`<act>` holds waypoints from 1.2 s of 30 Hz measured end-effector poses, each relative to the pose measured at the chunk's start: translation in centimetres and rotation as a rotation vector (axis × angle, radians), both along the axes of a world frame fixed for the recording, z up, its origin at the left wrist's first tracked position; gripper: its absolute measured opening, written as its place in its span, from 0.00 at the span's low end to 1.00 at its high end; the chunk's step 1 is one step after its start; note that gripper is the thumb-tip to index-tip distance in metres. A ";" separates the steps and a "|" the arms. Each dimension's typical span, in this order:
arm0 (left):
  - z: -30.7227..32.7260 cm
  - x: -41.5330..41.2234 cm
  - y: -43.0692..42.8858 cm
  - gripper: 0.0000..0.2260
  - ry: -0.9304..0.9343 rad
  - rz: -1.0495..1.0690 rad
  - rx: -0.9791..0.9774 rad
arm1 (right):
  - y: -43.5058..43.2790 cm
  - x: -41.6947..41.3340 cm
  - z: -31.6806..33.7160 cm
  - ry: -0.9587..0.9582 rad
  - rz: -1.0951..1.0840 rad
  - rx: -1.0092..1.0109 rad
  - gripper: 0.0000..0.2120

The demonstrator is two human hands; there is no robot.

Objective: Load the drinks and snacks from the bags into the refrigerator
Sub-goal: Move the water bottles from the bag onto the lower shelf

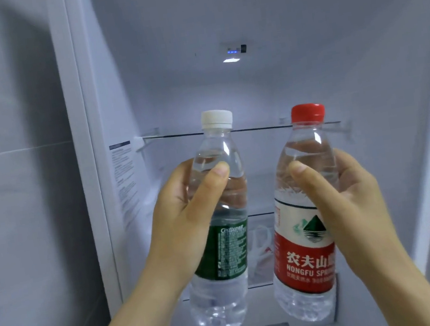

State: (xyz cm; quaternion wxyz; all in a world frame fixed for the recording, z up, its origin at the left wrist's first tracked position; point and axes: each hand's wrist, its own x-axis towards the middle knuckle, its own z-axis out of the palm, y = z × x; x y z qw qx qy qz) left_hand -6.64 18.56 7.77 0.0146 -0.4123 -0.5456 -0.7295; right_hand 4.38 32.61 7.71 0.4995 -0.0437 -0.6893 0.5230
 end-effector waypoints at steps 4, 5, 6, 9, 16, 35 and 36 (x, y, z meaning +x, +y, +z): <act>-1.2 -2.0 1.5 0.15 0.015 0.030 -0.042 | 1.6 -2.1 -1.2 -0.052 -0.013 0.022 0.15; -1.4 -2.2 1.9 0.15 0.015 0.034 -0.049 | 2.0 -2.5 -1.5 -0.063 -0.011 0.024 0.16; -1.7 -2.5 2.3 0.15 0.012 0.037 -0.054 | 2.5 -2.8 -1.8 -0.073 -0.010 0.022 0.15; -2.7 -3.1 3.5 0.15 0.006 0.051 -0.089 | 3.9 -3.9 -3.0 -0.093 -0.003 0.012 0.12; -6.5 -5.1 5.5 0.20 -0.005 0.161 -0.263 | 6.7 -6.2 -6.3 -0.188 0.000 -0.012 0.10; -12.4 -7.7 7.3 0.23 -0.032 0.377 -0.347 | 9.2 -9.5 -10.9 -0.169 -0.056 0.081 0.20; -12.5 -7.7 7.3 0.22 -0.022 0.384 -0.342 | 9.2 -9.7 -11.2 -0.158 -0.063 0.092 0.21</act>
